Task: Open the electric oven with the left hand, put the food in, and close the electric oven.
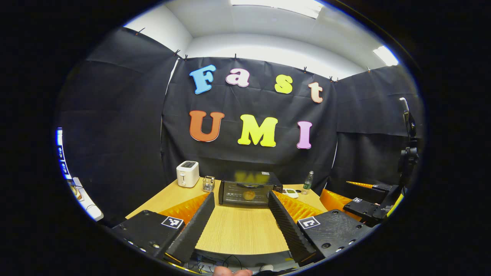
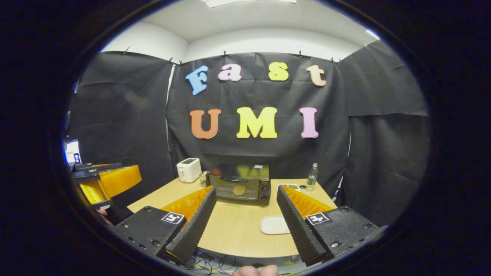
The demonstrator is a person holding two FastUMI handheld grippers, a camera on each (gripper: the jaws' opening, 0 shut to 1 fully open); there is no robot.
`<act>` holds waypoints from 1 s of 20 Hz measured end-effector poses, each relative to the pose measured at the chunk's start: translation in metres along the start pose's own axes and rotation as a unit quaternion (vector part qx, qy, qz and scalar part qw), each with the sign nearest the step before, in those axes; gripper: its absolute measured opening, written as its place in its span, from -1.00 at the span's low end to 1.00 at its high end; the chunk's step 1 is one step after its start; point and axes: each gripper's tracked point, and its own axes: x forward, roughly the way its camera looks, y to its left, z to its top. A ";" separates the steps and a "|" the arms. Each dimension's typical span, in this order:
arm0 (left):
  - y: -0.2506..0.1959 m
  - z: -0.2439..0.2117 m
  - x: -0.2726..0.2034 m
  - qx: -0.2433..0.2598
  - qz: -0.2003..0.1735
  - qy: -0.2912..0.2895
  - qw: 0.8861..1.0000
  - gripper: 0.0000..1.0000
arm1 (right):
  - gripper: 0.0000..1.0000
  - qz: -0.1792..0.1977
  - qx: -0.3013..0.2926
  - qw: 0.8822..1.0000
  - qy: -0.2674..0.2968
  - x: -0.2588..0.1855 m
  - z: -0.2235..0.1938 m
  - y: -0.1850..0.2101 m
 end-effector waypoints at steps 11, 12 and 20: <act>-0.007 0.003 -0.005 -0.006 -0.009 -0.010 1.000 0.85 | 1.00 0.012 -0.016 1.000 -0.011 -0.006 0.011 0.008; -0.008 0.004 -0.005 -0.005 -0.011 -0.012 1.000 0.85 | 1.00 0.011 -0.015 1.000 -0.014 -0.006 0.013 0.006; -0.009 0.005 -0.002 -0.005 -0.018 -0.010 1.000 0.85 | 1.00 0.008 -0.012 1.000 -0.014 -0.006 0.013 0.006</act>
